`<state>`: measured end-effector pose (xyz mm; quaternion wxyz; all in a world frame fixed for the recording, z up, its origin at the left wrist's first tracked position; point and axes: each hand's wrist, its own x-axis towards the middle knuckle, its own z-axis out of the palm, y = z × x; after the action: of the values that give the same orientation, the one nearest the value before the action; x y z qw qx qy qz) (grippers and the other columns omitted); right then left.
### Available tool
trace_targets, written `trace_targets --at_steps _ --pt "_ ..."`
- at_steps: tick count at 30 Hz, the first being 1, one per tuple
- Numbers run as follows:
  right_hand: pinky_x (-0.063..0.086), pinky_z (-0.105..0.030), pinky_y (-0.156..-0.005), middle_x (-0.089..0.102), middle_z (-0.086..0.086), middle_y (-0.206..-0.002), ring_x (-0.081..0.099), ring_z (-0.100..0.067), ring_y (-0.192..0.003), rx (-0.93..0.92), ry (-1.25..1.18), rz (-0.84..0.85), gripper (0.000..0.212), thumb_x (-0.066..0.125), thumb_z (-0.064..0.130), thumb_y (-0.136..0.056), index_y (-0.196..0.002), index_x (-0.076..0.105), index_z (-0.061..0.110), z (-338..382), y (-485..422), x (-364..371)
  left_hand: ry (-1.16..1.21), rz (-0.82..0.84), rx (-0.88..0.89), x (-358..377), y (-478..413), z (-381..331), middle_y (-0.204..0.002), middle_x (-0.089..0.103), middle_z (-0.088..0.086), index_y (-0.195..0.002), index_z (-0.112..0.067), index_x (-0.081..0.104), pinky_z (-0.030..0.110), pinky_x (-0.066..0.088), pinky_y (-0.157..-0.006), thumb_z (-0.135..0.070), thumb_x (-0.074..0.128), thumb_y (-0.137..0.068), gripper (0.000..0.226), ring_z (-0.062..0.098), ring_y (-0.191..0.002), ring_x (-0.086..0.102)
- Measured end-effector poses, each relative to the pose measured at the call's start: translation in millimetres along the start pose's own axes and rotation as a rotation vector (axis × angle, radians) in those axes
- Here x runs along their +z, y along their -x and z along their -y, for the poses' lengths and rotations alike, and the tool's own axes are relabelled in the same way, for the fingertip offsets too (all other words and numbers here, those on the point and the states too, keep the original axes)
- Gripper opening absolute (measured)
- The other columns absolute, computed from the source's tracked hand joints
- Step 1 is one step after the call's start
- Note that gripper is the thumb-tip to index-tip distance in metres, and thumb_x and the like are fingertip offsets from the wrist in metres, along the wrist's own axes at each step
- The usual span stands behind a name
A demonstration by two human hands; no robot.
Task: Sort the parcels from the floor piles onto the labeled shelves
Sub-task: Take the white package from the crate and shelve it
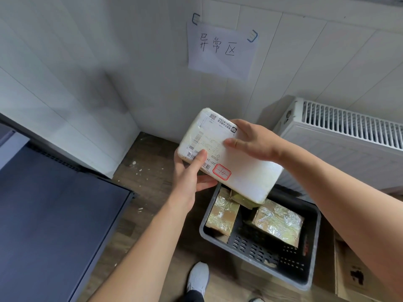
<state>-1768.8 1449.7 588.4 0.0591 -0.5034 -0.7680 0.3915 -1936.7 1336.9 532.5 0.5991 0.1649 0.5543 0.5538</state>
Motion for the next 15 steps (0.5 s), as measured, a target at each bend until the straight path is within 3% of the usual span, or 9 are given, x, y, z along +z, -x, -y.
trace_targets --at_steps 4,10,15 --pt "0.039 -0.026 -0.089 0.058 0.009 -0.122 0.055 -0.015 -0.113 0.010 0.003 -0.002 0.055 0.061 0.043 -0.093 -0.144 0.042 0.029 2.2 -3.7 4.1 -0.029 -0.002 -0.008 -5.0 -0.4 -2.1 -0.119 0.066 0.004 -0.134 -0.031 0.046 0.050 0.061 -0.074 -0.033 0.068 -0.089 0.050 0.022 -0.086 0.075" --pt "0.041 -0.025 -0.083 0.061 0.010 -0.117 0.058 -0.014 -0.103 -0.017 0.031 -0.047 0.053 0.062 0.047 -0.091 -0.140 0.047 0.031 8.4 -6.9 4.1 -0.014 -0.021 -0.010 -7.2 -1.4 -6.6 -0.119 0.065 0.003 -0.135 -0.031 0.045 0.047 0.061 -0.072 -0.033 0.068 -0.086 0.055 0.028 -0.101 0.069" --pt "0.045 -0.028 -0.086 0.062 0.007 -0.123 0.060 -0.018 -0.108 -0.024 0.059 -0.066 0.054 0.062 0.049 -0.090 -0.139 0.048 0.030 11.1 -12.3 5.3 0.001 -0.035 -0.015 -8.2 -4.2 -8.4 -0.119 0.065 0.003 -0.135 -0.032 0.045 0.046 0.061 -0.071 -0.035 0.069 -0.084 0.056 0.026 -0.099 0.070"
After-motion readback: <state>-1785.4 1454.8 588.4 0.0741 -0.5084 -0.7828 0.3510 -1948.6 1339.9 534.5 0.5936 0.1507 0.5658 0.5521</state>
